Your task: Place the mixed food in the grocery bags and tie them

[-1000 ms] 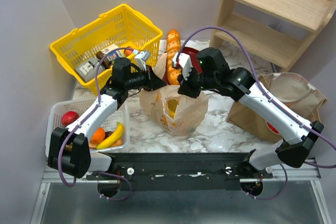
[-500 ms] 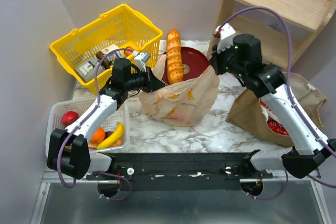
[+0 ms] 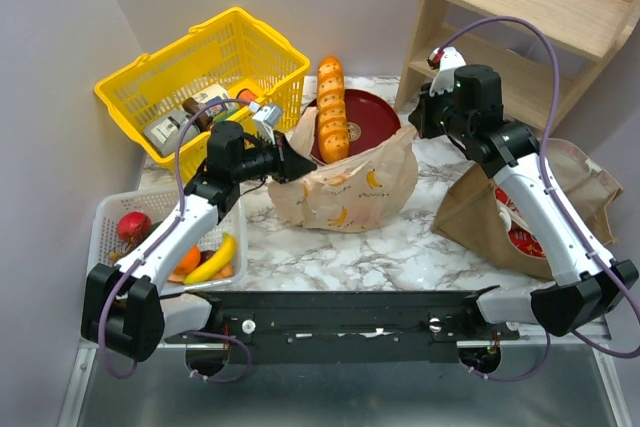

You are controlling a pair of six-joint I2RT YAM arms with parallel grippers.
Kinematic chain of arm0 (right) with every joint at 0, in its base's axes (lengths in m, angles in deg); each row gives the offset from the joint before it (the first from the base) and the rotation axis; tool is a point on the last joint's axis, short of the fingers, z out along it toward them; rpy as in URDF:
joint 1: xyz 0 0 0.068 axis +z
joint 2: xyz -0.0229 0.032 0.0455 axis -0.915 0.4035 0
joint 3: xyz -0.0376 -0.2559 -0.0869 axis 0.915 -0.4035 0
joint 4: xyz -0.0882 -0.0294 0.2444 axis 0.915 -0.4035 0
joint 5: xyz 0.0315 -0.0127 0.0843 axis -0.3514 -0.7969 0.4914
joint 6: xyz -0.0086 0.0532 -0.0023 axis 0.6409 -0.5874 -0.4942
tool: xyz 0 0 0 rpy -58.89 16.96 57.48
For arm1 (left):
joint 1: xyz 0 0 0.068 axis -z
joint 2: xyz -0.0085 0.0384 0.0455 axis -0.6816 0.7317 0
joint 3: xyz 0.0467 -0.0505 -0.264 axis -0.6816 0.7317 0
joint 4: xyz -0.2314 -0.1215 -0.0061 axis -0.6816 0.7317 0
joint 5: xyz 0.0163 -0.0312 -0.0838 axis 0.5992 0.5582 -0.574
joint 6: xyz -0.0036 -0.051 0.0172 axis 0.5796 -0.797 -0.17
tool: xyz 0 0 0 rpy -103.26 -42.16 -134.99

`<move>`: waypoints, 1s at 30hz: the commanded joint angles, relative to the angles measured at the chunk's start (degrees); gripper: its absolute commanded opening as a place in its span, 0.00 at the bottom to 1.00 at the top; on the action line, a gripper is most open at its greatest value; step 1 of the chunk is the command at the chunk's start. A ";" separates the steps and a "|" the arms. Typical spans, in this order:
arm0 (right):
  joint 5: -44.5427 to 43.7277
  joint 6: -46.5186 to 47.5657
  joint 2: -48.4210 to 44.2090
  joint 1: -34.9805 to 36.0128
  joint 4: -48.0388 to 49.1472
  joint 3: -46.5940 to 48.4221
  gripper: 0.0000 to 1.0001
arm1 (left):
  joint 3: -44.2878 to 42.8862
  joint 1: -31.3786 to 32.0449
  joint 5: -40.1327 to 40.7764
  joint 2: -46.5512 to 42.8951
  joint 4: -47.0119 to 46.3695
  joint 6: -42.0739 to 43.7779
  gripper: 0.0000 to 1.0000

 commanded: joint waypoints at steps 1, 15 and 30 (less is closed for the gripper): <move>10.26 -2.52 -2.70 -0.13 5.81 0.22 0.01 | 1.59 3.95 -2.89 -3.33 -5.67 -3.90 0.00; -9.94 -4.38 5.20 -0.22 5.12 -8.57 0.01 | 8.45 13.10 -10.62 -10.71 -8.74 0.84 0.00; -2.13 -4.56 4.53 0.13 5.19 -11.29 0.01 | 8.02 17.58 -12.02 -10.28 -14.36 -1.70 0.00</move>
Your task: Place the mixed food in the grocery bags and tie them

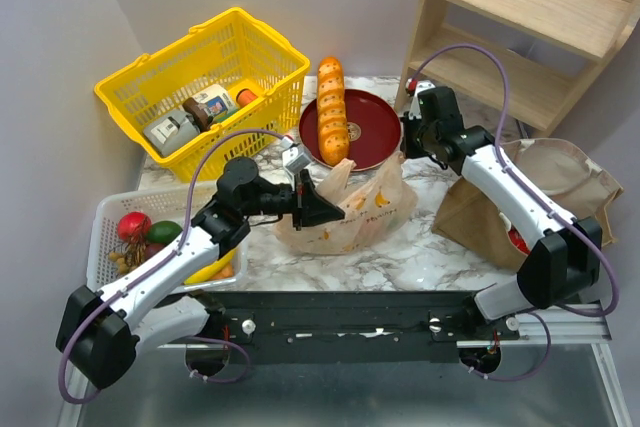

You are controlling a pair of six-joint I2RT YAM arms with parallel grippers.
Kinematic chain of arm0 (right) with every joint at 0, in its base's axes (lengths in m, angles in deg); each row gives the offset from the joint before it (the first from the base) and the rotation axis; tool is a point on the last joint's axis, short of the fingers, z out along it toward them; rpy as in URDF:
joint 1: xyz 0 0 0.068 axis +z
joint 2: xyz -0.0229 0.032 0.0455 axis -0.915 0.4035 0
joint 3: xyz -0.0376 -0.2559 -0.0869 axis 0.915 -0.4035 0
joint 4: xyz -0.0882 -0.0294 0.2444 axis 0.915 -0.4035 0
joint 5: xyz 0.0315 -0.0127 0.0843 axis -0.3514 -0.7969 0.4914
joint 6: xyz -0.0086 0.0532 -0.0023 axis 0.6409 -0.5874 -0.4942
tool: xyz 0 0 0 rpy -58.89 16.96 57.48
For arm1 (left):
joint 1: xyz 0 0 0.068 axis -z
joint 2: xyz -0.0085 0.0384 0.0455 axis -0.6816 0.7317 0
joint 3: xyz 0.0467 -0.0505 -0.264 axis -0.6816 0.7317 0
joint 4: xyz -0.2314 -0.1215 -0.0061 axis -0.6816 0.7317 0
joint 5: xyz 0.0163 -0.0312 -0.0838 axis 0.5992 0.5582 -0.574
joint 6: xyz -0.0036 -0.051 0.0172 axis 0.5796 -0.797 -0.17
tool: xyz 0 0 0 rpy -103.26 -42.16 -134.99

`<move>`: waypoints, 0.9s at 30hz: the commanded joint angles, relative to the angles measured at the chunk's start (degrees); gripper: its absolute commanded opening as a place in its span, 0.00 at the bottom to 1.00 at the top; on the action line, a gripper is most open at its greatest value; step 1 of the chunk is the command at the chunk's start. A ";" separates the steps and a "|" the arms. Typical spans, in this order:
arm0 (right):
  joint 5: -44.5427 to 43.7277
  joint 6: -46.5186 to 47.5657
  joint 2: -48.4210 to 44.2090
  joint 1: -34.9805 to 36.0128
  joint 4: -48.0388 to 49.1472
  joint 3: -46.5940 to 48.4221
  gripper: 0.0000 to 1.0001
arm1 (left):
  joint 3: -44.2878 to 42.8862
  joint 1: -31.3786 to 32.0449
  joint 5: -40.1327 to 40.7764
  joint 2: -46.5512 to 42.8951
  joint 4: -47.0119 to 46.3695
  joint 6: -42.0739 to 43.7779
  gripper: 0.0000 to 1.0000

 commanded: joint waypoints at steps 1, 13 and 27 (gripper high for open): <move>3.56 1.65 -5.55 0.30 1.75 -1.72 0.01 | -3.91 1.63 -5.10 2.46 -4.42 -1.99 0.00; 20.34 6.31 -21.72 7.25 15.99 -12.26 0.01 | -14.56 1.81 -9.24 21.89 1.54 -8.06 0.00; 28.00 10.01 -27.70 7.86 18.98 -17.19 0.01 | -17.73 -0.65 -8.71 27.08 4.27 -13.68 0.00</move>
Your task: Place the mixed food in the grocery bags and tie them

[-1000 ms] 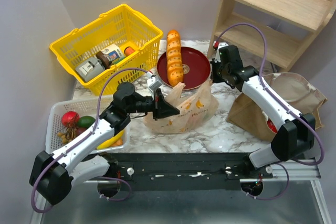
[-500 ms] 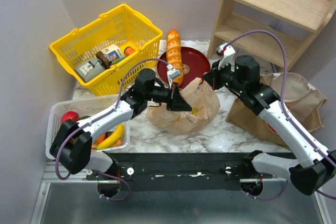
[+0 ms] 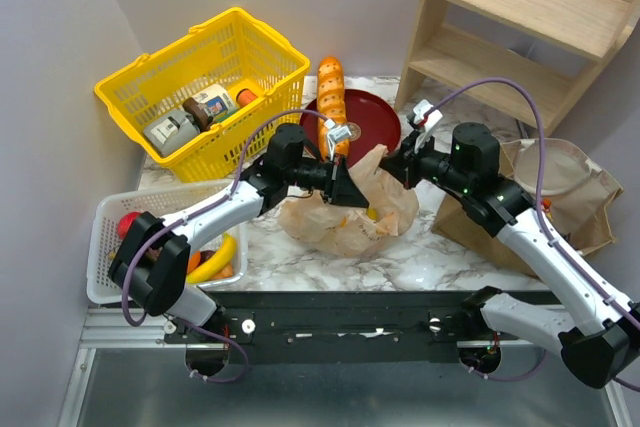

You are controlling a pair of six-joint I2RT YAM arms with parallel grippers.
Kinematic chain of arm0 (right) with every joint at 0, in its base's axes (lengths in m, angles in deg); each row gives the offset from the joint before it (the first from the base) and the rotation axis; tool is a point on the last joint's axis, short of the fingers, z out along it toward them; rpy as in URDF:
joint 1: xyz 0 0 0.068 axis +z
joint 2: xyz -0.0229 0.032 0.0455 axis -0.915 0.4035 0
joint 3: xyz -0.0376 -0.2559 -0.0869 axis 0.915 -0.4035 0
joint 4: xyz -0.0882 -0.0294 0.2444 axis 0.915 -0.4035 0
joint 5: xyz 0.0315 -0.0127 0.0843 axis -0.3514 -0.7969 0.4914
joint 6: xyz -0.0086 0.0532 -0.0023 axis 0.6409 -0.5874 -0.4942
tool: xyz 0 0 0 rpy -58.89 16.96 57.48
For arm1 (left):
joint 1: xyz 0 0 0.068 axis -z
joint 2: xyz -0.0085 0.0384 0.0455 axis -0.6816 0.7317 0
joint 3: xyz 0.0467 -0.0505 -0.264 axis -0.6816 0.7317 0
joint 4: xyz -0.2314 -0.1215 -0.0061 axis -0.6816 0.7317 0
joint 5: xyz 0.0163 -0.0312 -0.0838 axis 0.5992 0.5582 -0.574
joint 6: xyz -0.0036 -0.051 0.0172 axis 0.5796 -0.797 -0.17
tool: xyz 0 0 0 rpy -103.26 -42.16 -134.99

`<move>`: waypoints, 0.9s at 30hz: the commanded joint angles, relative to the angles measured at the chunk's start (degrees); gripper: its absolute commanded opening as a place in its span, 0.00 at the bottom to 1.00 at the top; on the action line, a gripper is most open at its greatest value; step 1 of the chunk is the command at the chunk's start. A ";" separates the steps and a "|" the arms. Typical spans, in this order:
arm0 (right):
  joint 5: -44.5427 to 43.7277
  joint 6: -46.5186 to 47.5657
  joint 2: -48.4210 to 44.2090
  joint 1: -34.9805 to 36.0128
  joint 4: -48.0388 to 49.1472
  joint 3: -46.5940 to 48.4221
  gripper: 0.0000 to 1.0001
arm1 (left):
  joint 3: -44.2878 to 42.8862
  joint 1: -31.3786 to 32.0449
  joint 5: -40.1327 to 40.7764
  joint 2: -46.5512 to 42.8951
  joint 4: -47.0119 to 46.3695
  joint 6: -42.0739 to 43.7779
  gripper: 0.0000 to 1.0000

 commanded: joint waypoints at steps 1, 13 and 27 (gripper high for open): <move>4.02 2.31 -3.01 0.37 2.70 -0.71 0.01 | -1.10 -2.03 -0.78 1.12 2.28 -3.24 0.00; 12.20 4.51 -0.03 1.51 0.85 2.62 0.01 | -6.18 -3.79 2.04 3.58 19.12 7.01 0.00; 15.63 3.11 8.32 3.71 0.24 8.25 0.02 | -13.32 -3.09 0.37 1.39 32.44 23.39 0.52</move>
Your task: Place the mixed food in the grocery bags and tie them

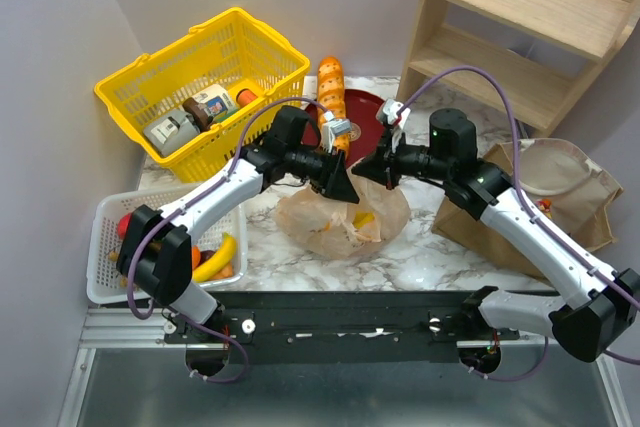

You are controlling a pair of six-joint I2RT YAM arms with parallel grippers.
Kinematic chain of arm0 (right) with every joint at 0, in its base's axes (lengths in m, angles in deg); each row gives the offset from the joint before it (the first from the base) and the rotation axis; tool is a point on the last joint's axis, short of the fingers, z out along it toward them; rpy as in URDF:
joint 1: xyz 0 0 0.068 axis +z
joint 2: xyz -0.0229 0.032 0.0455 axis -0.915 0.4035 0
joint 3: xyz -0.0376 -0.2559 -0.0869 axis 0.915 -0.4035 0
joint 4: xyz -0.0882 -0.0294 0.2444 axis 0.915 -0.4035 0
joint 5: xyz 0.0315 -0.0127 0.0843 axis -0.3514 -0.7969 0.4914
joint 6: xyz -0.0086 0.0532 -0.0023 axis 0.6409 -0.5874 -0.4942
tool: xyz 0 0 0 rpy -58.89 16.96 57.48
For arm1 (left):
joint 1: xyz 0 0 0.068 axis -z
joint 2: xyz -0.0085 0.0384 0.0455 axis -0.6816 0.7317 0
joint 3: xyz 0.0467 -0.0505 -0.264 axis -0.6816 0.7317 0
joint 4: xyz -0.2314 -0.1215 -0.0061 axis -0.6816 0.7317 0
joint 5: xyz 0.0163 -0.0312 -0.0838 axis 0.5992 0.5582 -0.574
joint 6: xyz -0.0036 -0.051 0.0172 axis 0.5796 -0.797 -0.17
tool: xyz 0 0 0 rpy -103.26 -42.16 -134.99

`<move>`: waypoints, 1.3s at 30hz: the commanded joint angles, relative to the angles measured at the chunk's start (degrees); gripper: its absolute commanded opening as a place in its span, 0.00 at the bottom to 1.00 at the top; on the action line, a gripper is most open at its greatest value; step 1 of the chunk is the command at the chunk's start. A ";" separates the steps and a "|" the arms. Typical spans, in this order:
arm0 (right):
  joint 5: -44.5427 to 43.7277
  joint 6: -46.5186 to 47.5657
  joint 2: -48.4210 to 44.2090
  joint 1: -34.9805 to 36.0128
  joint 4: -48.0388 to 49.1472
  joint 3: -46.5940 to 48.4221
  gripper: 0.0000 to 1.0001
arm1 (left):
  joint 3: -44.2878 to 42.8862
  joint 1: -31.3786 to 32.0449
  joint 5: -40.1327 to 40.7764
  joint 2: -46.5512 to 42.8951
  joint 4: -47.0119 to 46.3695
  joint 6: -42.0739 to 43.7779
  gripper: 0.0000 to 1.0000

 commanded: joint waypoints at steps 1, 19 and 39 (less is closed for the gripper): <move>1.46 -1.46 1.24 0.32 -0.03 2.48 0.02 | -0.38 0.43 -1.22 -2.81 3.24 5.27 0.55; 3.49 -6.99 2.91 0.76 5.51 2.04 0.01 | 4.63 0.96 -3.51 -5.28 -15.35 -7.19 0.74; -3.81 -11.65 1.77 1.02 6.13 0.90 0.20 | 15.18 1.31 -0.08 -5.81 -39.12 -23.64 0.00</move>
